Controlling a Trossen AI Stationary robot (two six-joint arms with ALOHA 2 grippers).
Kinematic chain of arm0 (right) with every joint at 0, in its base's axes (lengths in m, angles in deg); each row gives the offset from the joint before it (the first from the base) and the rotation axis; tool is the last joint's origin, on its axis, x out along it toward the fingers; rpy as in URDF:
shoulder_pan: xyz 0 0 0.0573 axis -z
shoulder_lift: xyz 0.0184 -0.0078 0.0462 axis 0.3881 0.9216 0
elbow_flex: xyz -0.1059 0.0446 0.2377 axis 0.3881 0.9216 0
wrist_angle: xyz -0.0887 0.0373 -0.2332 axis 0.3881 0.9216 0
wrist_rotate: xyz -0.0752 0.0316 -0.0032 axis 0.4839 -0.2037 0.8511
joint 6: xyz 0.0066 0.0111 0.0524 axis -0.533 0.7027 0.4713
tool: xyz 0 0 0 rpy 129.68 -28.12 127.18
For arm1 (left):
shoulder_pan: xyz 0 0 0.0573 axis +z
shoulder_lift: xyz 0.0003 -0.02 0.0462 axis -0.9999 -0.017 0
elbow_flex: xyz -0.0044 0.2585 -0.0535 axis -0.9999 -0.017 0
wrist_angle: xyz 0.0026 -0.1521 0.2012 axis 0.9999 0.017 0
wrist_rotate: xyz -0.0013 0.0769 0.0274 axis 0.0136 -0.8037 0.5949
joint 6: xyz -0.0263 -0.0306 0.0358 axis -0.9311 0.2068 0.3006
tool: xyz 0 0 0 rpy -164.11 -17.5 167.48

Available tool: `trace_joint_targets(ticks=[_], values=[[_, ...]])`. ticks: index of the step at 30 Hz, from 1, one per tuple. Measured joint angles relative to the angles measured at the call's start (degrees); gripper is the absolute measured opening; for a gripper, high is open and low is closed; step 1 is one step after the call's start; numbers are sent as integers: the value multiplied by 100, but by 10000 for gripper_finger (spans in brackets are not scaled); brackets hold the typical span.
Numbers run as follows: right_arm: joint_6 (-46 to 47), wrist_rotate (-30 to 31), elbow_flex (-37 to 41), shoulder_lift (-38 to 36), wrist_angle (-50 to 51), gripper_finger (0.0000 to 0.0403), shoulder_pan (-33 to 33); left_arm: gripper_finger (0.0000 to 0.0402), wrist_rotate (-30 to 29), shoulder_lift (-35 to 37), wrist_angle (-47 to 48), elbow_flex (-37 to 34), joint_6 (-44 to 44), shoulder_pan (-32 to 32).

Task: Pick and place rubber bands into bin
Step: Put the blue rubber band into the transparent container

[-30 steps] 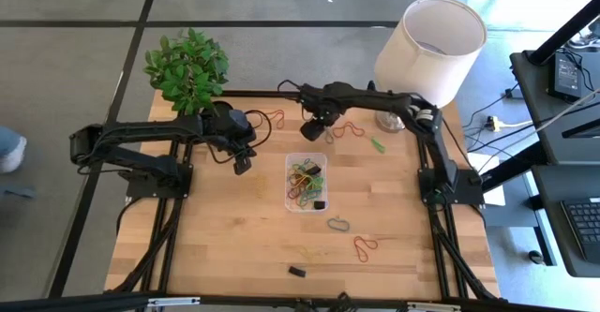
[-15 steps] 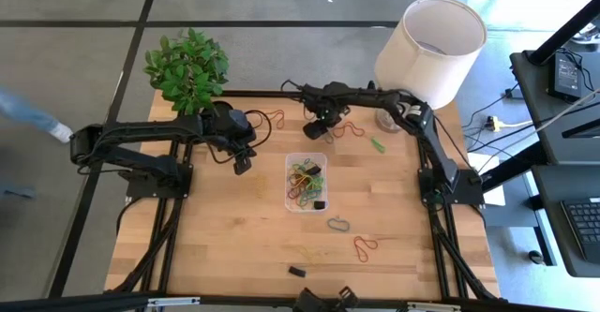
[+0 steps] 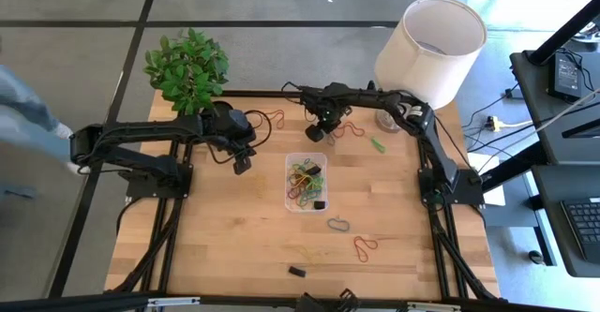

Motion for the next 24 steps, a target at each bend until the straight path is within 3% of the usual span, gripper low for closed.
trace_joint_targets(ticks=[4,10,16,24], values=[[0,266,-18,-488,40,4,-187,3,-5,0,-10,16,469,-2],[37,870,-17,-1388,137,2,-717,2,-43,0,-48,20,27,-174],[308,901,-24,-2105,36,1,-1470,2,-407,-1,-90,24,-287,-481],[393,904,-26,-1985,-121,1,-2458,2,-615,-2,-299,31,-815,-837]])
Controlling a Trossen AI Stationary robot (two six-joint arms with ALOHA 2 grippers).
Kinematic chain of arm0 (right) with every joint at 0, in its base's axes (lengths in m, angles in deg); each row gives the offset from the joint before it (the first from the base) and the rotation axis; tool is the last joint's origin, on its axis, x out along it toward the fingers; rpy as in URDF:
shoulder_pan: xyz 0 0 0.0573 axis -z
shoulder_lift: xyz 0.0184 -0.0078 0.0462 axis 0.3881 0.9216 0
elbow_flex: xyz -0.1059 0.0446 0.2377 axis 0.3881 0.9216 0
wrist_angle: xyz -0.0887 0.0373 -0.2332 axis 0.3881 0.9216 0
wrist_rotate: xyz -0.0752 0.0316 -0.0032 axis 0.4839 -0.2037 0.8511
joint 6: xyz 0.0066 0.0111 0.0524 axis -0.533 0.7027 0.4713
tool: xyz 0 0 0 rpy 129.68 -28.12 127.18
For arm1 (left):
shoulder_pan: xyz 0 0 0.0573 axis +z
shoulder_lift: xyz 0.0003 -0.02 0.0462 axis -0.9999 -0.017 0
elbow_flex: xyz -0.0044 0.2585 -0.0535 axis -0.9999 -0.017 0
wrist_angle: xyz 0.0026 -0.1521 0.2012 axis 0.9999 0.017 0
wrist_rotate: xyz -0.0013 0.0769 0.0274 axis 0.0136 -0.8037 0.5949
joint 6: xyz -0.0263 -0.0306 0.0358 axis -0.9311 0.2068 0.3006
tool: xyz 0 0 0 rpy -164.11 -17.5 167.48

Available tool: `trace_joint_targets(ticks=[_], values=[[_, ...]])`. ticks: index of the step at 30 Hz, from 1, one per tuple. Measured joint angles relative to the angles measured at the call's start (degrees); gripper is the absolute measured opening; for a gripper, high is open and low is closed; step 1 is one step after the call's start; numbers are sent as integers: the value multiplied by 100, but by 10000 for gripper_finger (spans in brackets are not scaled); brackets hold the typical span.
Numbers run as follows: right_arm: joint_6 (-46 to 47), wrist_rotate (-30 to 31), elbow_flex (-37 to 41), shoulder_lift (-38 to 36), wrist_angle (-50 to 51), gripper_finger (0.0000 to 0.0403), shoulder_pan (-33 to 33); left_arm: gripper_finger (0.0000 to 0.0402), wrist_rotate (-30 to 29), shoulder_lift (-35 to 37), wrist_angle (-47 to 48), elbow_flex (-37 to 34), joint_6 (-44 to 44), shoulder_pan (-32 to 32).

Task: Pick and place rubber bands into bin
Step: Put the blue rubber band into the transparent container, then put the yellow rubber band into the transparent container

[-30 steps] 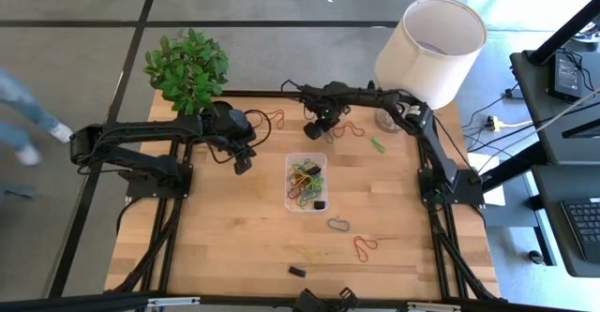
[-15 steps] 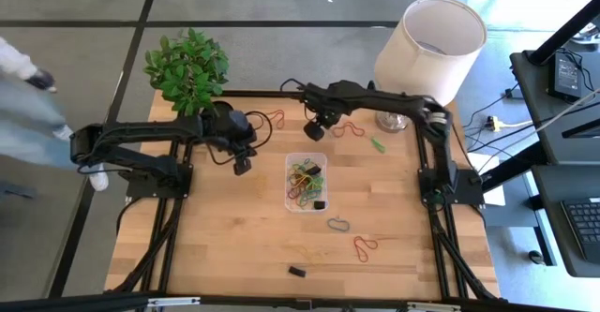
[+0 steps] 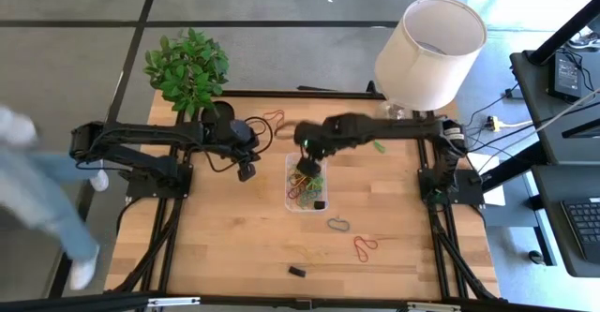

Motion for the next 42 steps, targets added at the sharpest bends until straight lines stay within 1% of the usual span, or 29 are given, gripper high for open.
trace_joint_targets(ticks=[5,9,16,22,26,29,32,36,38,40,42], values=[[-53,-5,0,343,31,1,-346,3,-36,0,-55,0,-264,-279],[-64,-6,2,680,40,4,-504,2,-42,0,-129,0,-278,-510],[95,-5,2,1024,-2,30,-537,3,-59,0,-130,0,-315,-774],[238,-56,2,1038,59,60,-519,3,-176,0,-127,0,-308,-792],[237,-127,2,974,150,88,-491,3,-203,0,-127,0,-150,-781],[235,-207,2,869,368,108,-472,3,-226,0,-125,0,-62,-781],[243,-209,2,688,729,120,-467,2,-373,0,-108,0,-57,-781],[257,-179,0,414,1075,124,-494,3,-453,0,-85,0,-57,-781],[312,16,4,297,1115,121,-551,6,-446,0,-86,0,-57,-781],[400,191,144,153,1112,118,-619,9,-428,0,-82,0,-58,-781],[549,203,473,-66,1042,116,-669,17,-424,-2,-53,0,-58,-781]])
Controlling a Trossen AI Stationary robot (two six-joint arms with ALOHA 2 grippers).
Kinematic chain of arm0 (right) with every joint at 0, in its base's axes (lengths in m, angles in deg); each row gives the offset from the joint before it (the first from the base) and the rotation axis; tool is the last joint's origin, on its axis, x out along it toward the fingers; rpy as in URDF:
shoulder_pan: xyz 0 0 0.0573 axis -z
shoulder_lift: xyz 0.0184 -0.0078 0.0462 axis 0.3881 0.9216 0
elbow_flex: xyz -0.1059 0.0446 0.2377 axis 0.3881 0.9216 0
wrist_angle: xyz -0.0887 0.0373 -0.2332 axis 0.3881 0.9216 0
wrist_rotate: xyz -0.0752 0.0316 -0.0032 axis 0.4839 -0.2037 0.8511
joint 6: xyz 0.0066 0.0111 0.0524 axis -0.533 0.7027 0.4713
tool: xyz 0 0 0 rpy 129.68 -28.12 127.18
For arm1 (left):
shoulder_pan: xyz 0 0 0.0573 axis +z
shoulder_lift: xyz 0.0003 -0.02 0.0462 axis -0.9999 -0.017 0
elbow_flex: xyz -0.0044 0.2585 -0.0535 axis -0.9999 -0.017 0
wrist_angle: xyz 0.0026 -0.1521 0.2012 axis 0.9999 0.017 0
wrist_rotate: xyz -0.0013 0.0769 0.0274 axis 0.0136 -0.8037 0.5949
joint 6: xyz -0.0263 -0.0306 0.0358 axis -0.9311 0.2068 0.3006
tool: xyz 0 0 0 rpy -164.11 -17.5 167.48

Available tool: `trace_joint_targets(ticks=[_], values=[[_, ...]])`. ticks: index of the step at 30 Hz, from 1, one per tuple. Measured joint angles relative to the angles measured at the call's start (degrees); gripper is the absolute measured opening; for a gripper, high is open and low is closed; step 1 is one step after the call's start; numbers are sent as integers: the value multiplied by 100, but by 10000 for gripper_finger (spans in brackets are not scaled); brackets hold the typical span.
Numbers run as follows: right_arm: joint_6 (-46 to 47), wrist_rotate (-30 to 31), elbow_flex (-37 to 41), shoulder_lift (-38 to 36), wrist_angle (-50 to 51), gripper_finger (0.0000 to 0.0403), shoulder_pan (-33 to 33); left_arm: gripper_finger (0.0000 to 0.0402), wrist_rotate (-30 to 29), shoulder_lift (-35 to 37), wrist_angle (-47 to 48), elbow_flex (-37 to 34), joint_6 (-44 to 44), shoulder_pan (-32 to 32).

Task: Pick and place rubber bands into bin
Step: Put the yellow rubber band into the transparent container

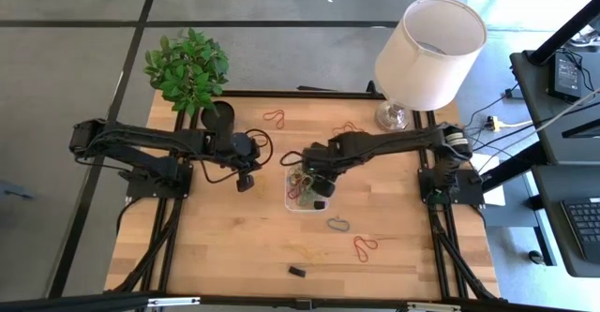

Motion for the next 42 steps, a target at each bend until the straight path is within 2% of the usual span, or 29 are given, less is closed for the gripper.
trace_joint_targets(ticks=[4,9,14,19,25,29,32,37,40,42], values=[[664,-1,1042,-673,-288,116,-138,49,7,-33,17,0,-54,0],[2010,-19,2535,-1849,-824,116,-499,112,-41,-276,2,0,-19,0],[3349,-13,3801,-3033,-1651,116,-983,164,-78,-885,-51,4,982,-48],[4308,-1,4671,-3867,-2429,116,-1472,179,-223,-1585,-78,2,1303,-44],[4934,2,5113,-4251,-2777,116,-1900,167,-6,-2291,-428,0,1310,-35],[4945,9,5124,-4264,-2797,116,-2089,149,104,-2642,-612,21,1309,-35],[4943,65,5124,-4264,-2811,116,-2197,117,79,-2785,-539,44,1258,-35],[4935,88,5124,-4264,-2823,116,-2338,17,20,-2738,-389,36,915,-65],[4914,90,5124,-4261,-2823,116,-2416,4,84,-2624,-90,216,672,-181],[4912,90,5124,-4263,-2819,116,-2463,2,317,-2578,460,452,531,-315]])
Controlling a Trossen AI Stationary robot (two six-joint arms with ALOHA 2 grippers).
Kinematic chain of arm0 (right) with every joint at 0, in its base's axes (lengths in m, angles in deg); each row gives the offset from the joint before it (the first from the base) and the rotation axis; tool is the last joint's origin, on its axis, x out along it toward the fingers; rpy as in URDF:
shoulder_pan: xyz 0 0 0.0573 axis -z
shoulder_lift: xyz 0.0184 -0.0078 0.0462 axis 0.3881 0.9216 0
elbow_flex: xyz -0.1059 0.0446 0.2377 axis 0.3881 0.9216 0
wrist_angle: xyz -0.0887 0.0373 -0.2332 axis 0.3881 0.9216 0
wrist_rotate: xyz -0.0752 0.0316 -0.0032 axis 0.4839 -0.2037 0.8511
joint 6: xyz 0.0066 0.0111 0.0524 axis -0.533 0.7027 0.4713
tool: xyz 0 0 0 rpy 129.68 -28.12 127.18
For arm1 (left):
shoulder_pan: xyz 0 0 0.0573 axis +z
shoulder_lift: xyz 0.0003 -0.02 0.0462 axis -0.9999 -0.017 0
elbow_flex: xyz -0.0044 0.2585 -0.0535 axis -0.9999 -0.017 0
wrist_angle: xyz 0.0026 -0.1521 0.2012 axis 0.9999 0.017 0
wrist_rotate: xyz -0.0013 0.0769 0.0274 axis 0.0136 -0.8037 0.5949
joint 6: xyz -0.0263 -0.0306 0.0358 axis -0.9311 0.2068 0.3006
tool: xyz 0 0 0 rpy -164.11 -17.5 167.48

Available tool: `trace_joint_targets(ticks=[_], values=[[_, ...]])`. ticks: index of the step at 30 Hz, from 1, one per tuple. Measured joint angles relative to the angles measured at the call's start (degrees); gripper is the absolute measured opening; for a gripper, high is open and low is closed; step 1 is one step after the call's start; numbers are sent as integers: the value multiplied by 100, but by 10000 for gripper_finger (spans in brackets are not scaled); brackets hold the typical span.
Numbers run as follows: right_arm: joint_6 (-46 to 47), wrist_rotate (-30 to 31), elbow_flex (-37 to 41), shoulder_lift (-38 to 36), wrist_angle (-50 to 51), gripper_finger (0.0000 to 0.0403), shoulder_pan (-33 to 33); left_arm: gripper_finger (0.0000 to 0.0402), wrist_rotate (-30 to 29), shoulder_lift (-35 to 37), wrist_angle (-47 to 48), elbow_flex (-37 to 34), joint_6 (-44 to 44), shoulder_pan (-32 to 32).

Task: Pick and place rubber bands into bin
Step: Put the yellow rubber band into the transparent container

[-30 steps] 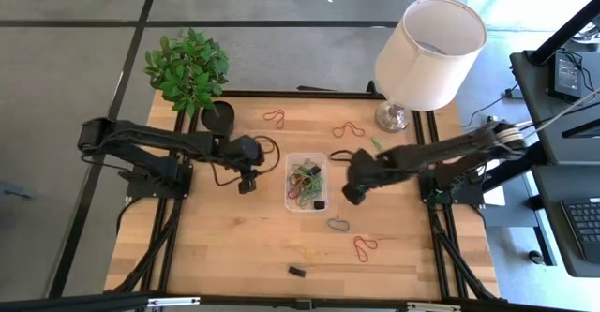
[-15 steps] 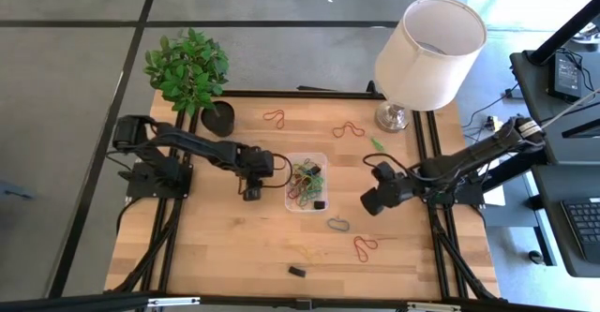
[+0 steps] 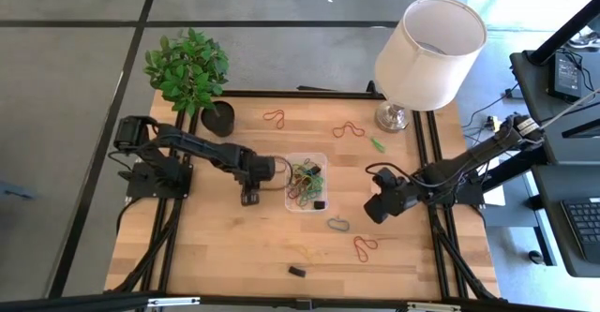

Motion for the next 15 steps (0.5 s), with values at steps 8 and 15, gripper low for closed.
trace_joint_targets(ticks=[8,15], values=[[-64,15,-2,13,16,116,-148,2,-596,58,1608,1983,-135,-600],[-144,17,-2,13,16,116,-156,2,-1384,34,1915,3448,-141,-950]])
